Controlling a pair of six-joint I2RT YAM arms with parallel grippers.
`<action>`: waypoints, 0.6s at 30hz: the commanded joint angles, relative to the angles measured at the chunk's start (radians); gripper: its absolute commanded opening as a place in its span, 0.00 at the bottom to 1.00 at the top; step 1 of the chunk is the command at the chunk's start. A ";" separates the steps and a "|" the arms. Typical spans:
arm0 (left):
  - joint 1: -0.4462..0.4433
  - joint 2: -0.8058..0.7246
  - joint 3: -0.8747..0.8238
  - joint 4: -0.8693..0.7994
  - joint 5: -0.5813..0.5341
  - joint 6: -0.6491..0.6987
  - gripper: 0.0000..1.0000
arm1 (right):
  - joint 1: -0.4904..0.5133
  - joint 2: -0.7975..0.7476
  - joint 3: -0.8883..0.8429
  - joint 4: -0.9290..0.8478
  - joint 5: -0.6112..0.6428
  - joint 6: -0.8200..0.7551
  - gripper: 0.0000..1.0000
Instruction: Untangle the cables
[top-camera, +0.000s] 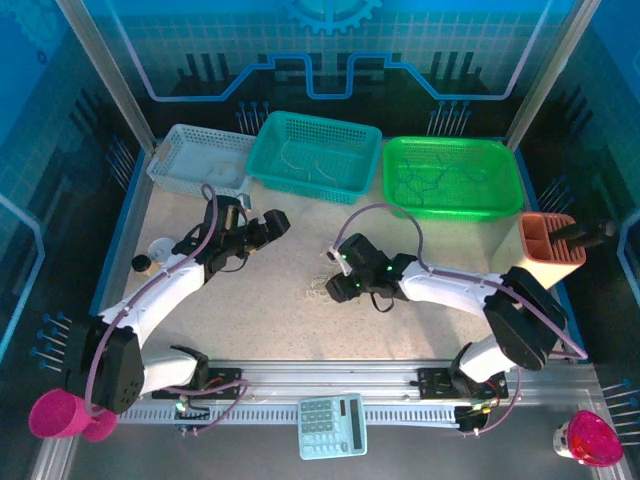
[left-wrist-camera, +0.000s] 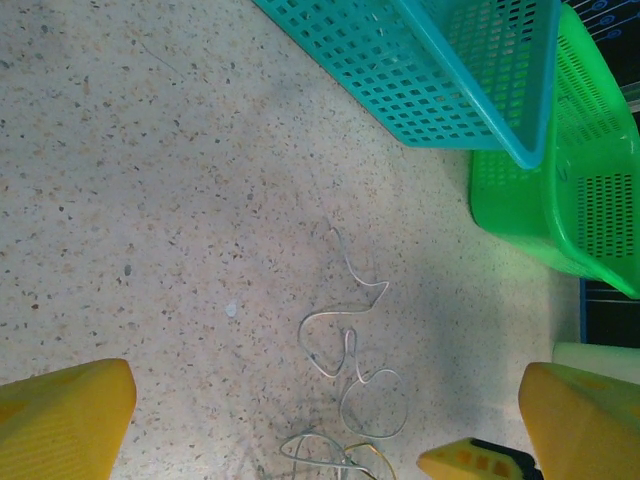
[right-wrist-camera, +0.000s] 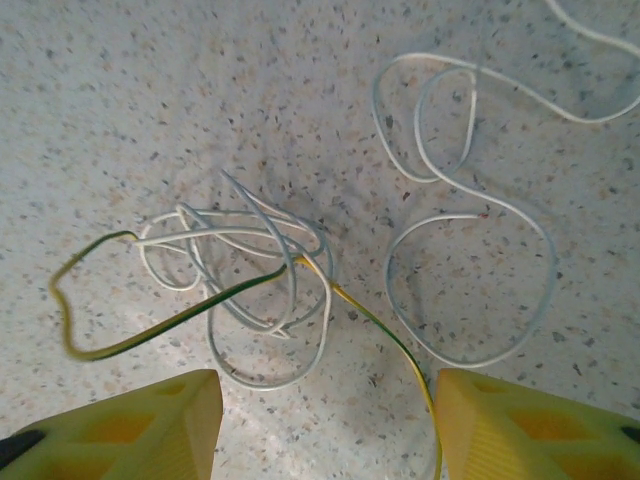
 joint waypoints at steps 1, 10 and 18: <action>0.011 -0.015 0.022 0.016 0.025 -0.015 0.99 | -0.011 0.043 0.091 0.052 -0.015 -0.012 0.59; 0.012 -0.029 0.003 0.021 0.028 -0.020 0.99 | -0.078 0.097 0.178 0.073 -0.090 0.088 0.58; 0.011 -0.030 -0.001 0.001 0.092 0.031 0.99 | -0.090 -0.024 0.107 0.075 -0.130 0.182 0.58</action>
